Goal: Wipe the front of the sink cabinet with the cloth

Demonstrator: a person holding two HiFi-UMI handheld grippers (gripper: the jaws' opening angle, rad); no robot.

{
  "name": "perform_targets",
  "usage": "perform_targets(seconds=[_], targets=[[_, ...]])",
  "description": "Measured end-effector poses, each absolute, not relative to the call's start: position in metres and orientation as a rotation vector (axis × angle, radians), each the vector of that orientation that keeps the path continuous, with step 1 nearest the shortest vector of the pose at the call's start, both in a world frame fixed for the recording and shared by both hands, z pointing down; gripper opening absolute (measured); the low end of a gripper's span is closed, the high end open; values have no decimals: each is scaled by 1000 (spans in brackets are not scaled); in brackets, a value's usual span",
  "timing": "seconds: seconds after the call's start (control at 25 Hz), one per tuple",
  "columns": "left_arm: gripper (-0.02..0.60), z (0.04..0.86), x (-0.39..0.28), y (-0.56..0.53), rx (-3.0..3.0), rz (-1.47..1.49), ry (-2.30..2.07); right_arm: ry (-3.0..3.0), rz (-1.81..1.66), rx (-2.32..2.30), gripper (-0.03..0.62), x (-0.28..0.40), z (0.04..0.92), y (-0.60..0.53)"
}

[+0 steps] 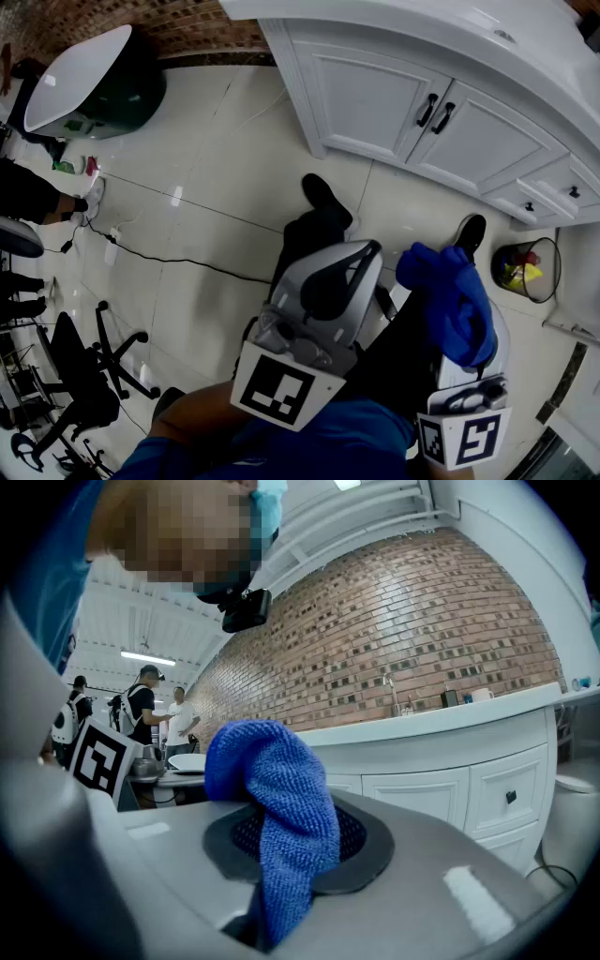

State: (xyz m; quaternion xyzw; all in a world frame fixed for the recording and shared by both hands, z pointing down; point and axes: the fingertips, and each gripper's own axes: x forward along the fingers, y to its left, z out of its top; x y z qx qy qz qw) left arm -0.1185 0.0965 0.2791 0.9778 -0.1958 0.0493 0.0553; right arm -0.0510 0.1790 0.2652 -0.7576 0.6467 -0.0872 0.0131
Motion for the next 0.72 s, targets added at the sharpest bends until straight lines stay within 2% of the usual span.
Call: perform_targets(seconds=[0.72], targets=[[2, 236, -81, -44, 3043, 6, -778, 2051, -18, -2324, 72, -8, 224, 23]])
